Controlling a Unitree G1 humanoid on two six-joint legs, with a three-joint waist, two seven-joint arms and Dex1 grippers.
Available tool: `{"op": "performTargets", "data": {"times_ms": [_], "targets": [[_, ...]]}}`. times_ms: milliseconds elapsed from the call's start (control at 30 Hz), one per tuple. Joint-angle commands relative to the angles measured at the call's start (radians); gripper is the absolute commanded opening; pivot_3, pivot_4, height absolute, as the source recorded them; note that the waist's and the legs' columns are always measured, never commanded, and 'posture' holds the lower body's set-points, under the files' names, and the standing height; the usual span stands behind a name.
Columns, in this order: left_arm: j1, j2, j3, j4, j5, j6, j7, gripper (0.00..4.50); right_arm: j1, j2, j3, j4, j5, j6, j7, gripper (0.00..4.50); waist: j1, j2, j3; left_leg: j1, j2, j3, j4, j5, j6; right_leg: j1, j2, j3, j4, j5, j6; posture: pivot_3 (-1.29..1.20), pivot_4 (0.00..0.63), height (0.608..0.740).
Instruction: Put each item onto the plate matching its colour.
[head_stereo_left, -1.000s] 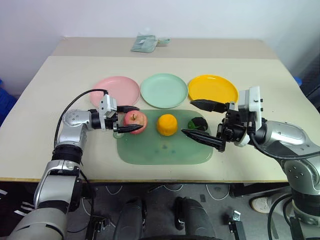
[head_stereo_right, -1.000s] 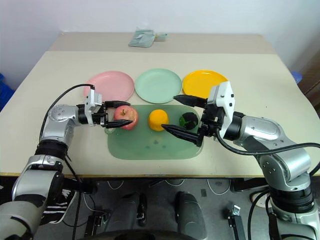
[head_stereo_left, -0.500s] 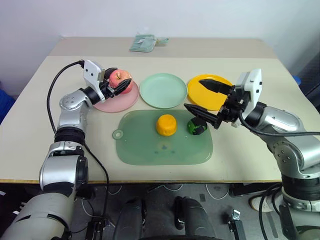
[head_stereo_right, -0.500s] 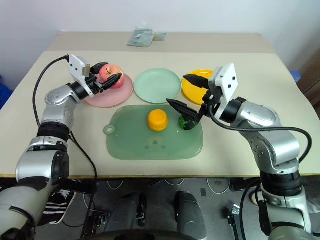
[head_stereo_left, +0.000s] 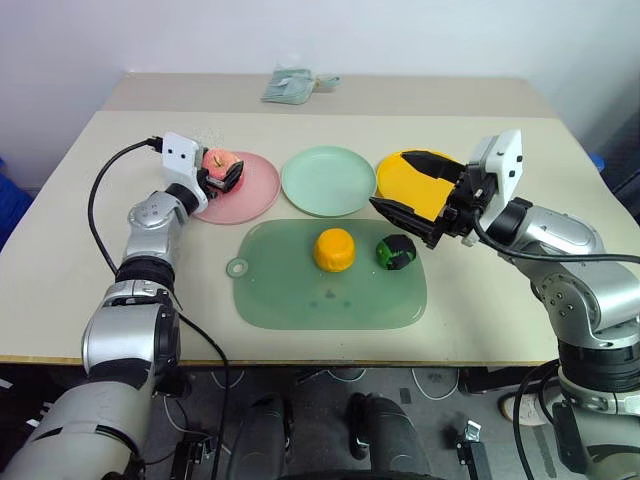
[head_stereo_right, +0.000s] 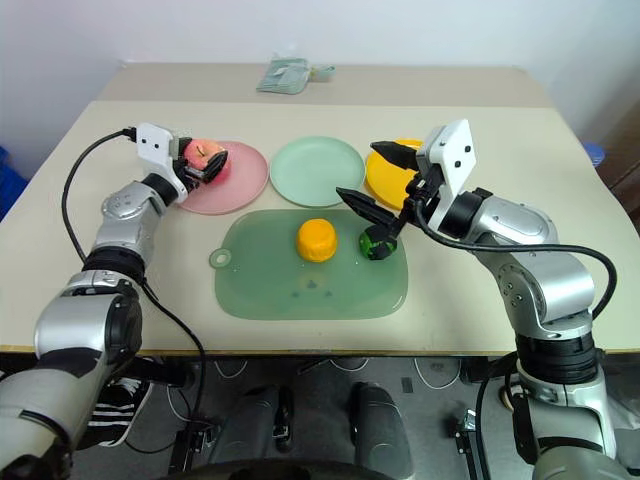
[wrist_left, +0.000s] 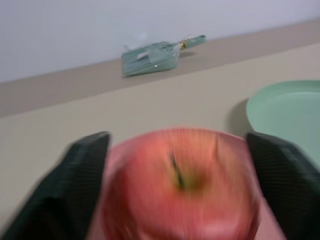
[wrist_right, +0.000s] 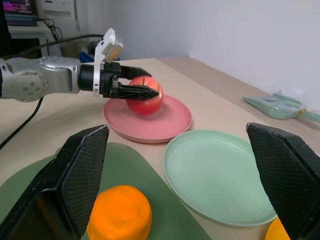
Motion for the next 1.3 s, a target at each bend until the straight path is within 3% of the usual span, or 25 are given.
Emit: {"op": "performTargets", "data": {"times_ms": [33, 133, 233, 333, 433, 567, 700, 967, 1300], "targets": [[-0.040, 0.020, 0.033, -0.026, -0.026, -0.033, -0.038, 4.48, -0.003, -0.004, -0.022, -0.042, 0.009, -0.011, 0.003, 4.50, 0.000, 0.000, 0.000, 0.000, 0.000, 0.000, 0.000, 0.000, 0.000, 0.000, 0.000, 0.000, 0.000, 0.000, 0.000, 0.00, 0.150, 0.740], [-0.044, 0.036, 0.059, -0.050, -0.058, -0.037, -0.103, 4.48, -0.004, -0.005, -0.020, -0.042, 0.010, -0.007, 0.007, 4.50, 0.000, 0.000, 0.000, 0.000, 0.000, 0.000, 0.000, 0.000, 0.000, 0.000, 0.000, 0.000, 0.000, 0.000, 0.000, 0.00, 0.150, 0.740], [-0.027, 0.051, 0.088, -0.143, -0.167, 0.020, -0.368, 4.48, -0.001, -0.010, -0.009, -0.047, 0.016, 0.010, 0.017, 4.50, -0.001, 0.000, 0.000, 0.000, 0.000, 0.000, 0.000, 0.000, 0.000, 0.000, 0.000, 0.000, 0.000, 0.000, 0.000, 0.00, 0.150, 0.740], [0.055, 0.094, 0.064, -0.318, -0.291, 0.230, -0.701, 4.48, 0.003, -0.014, 0.010, -0.058, 0.027, 0.044, 0.028, 4.50, -0.002, 0.000, 0.000, 0.000, 0.000, 0.000, 0.000, 0.000, 0.000, 0.000, 0.000, 0.000, 0.000, 0.000, 0.000, 0.00, 0.150, 0.740], [0.183, 0.157, 0.010, -0.532, -0.386, 0.463, -0.911, 4.48, 0.002, -0.010, 0.038, -0.062, 0.007, 0.058, 0.025, 4.50, -0.020, 0.001, -0.001, 0.001, 0.000, 0.001, -0.001, 0.000, 0.000, 0.000, 0.000, 0.001, 0.000, 0.000, 0.000, 0.00, 0.150, 0.740], [0.261, 0.200, -0.003, -0.673, -0.428, 0.630, -0.942, 4.48, -0.005, 0.001, 0.048, -0.057, 0.005, 0.070, 0.018, 4.50, -0.022, 0.001, 0.000, 0.001, 0.001, -0.001, 0.000, 0.001, -0.001, 0.000, 0.001, 0.001, 0.001, 0.000, -0.001, 0.00, 0.150, 0.740], [0.291, 0.226, -0.011, -0.726, -0.422, 0.672, -0.954, 4.48, -0.016, 0.000, 0.065, -0.060, 0.011, 0.109, 0.006, 4.50, -0.021, 0.000, 0.000, 0.000, 0.000, -0.002, 0.000, 0.001, -0.001, 0.000, 0.000, 0.000, 0.001, -0.001, -0.002, 0.00, 0.150, 0.740], [0.356, 0.256, 0.013, -0.743, -0.403, 0.562, -0.986, 4.48, -0.146, 0.128, 0.296, 0.012, -0.095, 0.263, -0.102, 4.50, -0.025, 0.001, 0.000, 0.000, 0.002, -0.001, -0.001, 0.001, -0.001, -0.002, 0.002, 0.001, 0.002, -0.001, -0.002, 0.00, 0.150, 0.740], [0.440, 0.271, 0.043, -0.834, -0.426, 0.559, -0.961, 4.48, -0.216, 0.175, 0.385, 0.166, -0.210, 0.291, -0.096, 4.50, -0.025, 0.001, 0.000, -0.001, 0.000, 0.000, -0.001, 0.000, -0.001, -0.002, -0.001, 0.001, 0.001, -0.001, -0.002, 0.00, 0.150, 0.740]]}}
